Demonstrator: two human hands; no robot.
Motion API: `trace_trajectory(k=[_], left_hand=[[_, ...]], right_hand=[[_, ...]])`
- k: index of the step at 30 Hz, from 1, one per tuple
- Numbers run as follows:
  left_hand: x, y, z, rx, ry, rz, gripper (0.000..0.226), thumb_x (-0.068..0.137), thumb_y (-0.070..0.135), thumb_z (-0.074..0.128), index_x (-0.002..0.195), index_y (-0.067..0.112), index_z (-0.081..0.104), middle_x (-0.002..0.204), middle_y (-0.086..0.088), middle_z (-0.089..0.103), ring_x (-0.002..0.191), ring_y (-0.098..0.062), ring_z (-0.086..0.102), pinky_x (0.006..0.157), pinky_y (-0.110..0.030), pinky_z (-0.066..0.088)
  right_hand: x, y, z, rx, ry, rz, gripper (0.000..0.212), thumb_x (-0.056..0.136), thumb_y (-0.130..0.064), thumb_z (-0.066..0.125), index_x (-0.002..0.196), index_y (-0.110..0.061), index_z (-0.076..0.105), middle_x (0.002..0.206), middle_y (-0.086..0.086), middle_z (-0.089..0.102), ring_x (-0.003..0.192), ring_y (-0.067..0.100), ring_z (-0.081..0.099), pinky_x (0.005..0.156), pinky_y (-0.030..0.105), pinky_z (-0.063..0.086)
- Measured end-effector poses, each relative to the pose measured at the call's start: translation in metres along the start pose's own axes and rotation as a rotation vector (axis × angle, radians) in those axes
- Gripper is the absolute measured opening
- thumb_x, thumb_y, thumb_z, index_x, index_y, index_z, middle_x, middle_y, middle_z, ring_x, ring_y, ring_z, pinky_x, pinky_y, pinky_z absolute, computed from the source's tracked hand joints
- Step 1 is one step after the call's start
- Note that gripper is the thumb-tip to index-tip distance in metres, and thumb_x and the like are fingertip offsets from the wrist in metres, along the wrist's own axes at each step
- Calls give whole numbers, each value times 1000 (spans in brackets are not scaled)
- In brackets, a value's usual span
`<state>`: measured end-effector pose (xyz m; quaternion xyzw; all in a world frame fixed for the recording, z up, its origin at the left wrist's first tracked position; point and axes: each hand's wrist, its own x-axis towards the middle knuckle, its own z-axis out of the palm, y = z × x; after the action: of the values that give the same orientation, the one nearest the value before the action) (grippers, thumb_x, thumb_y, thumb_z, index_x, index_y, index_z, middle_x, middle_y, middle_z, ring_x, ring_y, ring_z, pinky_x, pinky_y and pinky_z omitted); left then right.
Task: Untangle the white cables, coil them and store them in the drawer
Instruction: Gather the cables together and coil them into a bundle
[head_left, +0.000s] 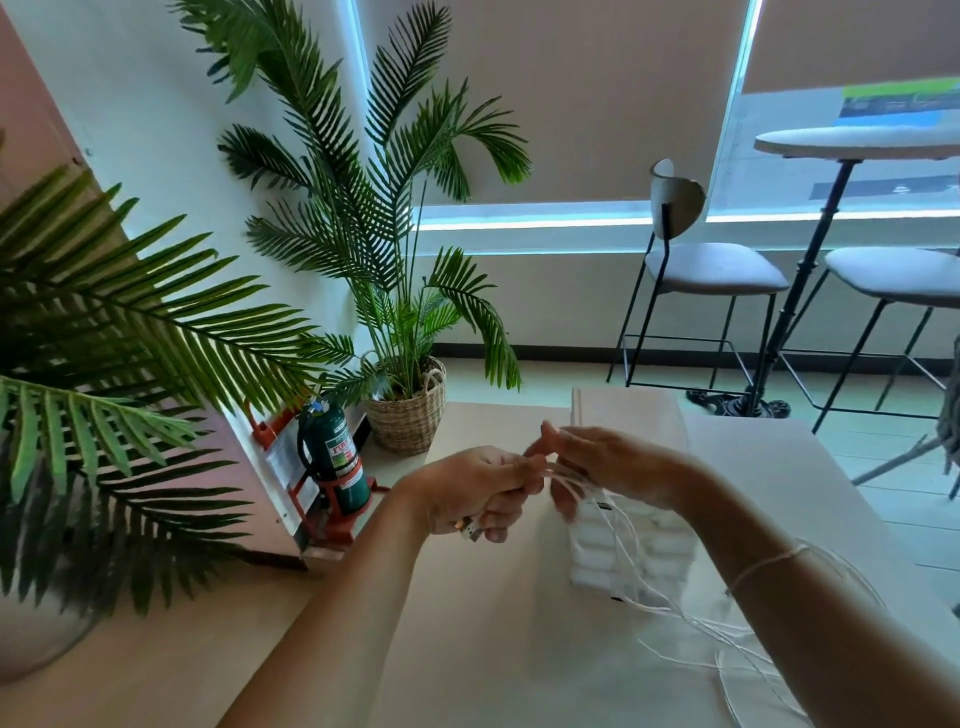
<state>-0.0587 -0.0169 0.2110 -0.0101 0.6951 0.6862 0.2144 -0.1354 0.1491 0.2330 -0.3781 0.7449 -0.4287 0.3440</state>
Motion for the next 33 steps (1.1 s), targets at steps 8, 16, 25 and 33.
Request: trace_trajectory(k=[8, 16, 25, 33], left_hand=[[-8, -14, 5, -105, 19, 110, 41, 74, 53, 53, 71, 13, 43, 39, 10, 34, 36, -6, 34, 46, -19, 40], [-3, -21, 16, 130, -153, 39, 26, 83, 44, 54, 74, 23, 66, 69, 9, 68, 78, -12, 64, 91, -35, 43], [16, -19, 54, -211, -159, 90, 48, 50, 67, 77, 62, 22, 68, 42, 9, 46, 35, -1, 36, 43, -14, 39], [7, -17, 61, -256, -335, 135, 33, 74, 52, 66, 77, 20, 74, 52, 9, 63, 31, 3, 40, 35, -9, 32]], right_hand=[[8, 12, -11, -507, 412, 177, 57, 93, -52, 35, 57, -13, 54, 55, 0, 47, 50, 10, 40, 55, 23, 34], [0, 8, -14, -669, 544, -137, 53, 94, -29, 52, 43, -11, 53, 26, -7, 36, 36, 0, 46, 48, 8, 38], [9, -4, -1, -708, 517, -253, 59, 92, -27, 54, 37, -19, 35, 30, -21, 41, 43, -3, 47, 54, 9, 37], [17, 8, 0, -400, 554, -186, 63, 87, -33, 61, 36, -19, 26, 27, -8, 23, 29, 11, 24, 39, 17, 20]])
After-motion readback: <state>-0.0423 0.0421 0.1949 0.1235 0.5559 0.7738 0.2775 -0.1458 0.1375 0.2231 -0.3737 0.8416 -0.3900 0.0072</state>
